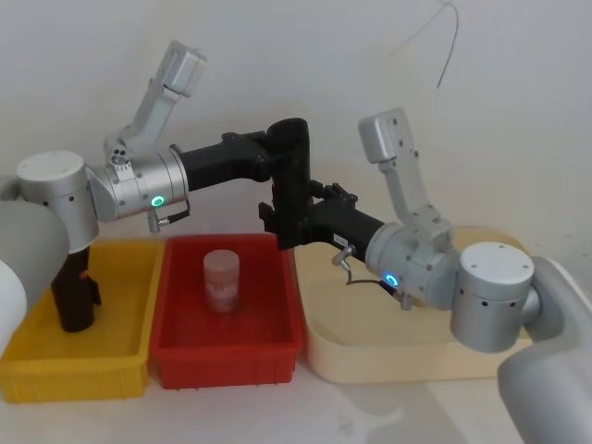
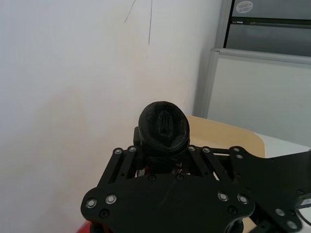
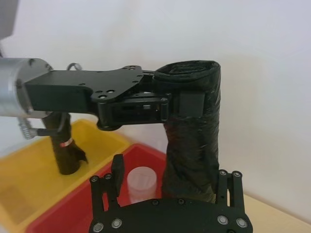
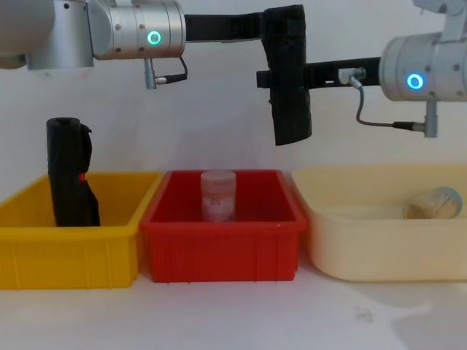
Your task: Pick up the garbage bag with the one hand and transfer it to the other hand.
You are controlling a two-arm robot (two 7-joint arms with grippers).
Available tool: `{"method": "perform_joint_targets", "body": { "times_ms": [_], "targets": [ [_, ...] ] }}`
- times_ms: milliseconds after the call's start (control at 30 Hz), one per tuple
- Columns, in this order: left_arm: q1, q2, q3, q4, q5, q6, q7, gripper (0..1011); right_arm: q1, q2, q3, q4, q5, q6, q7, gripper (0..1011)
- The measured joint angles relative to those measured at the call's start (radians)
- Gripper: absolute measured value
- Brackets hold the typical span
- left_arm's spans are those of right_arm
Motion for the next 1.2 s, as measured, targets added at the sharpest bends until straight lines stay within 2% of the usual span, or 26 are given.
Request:
{"method": "perform_joint_targets", "body": {
  "times_ms": [533, 1067, 1200],
  "targets": [
    [0.000, 0.000, 0.000, 0.000, 0.000, 0.000, 0.000, 377, 0.049, -0.050, -0.030, 0.108, -0.080, -0.062, -0.133, 1001],
    [0.000, 0.000, 0.000, 0.000, 0.000, 0.000, 0.000, 376, 0.091, -0.087, -0.047, 0.197, -0.130, -0.078, -0.188, 998],
    [0.000, 0.000, 0.000, 0.000, 0.000, 0.000, 0.000, 377, 0.096, -0.091, -0.048, 0.205, -0.136, -0.079, -0.194, 932]
  ]
}}
